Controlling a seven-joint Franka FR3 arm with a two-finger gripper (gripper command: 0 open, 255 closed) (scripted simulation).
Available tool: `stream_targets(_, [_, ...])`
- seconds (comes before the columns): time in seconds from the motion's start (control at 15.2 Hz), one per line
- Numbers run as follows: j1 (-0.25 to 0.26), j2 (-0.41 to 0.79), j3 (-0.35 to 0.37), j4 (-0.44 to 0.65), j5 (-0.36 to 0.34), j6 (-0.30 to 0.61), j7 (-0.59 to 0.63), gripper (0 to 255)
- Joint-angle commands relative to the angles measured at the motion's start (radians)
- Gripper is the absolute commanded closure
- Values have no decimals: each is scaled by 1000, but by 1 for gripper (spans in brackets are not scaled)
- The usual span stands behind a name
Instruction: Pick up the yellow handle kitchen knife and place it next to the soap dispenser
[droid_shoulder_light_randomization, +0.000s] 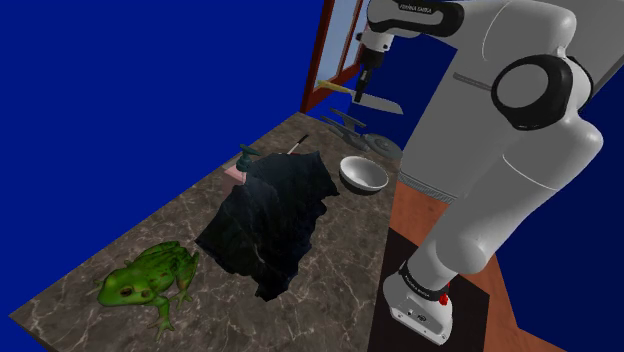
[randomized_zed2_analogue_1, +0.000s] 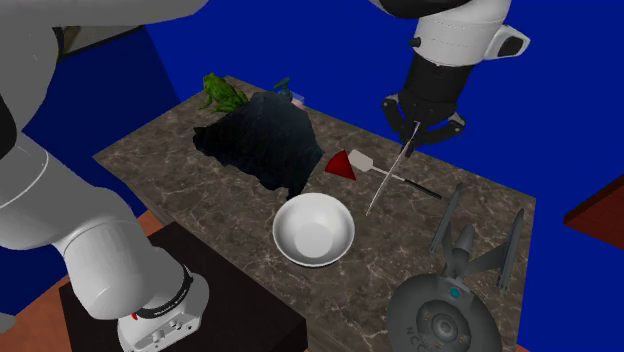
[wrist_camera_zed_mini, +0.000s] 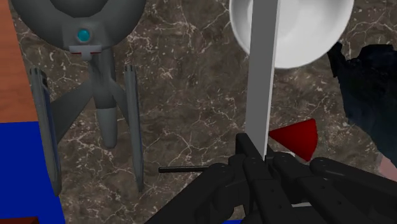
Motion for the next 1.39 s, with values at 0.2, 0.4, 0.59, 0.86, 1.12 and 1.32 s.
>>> stream_targets(0.2, [54, -110, 79, -118, -34, 11, 141, 255])
stream_targets(0.4, [81, -160, 128, -171, -40, 13, 221, 255])
stream_targets(0.59, [108, -199, 177, -212, -38, 13, 298, 255])
stream_targets(0.86, [144, -235, 244, -252, -26, 12, 399, 255])
stream_targets(1.12, [165, -250, 284, -282, -16, 25, 459, 255])
stream_targets(1.32, [164, -254, 283, -326, -17, 65, 460, 255])
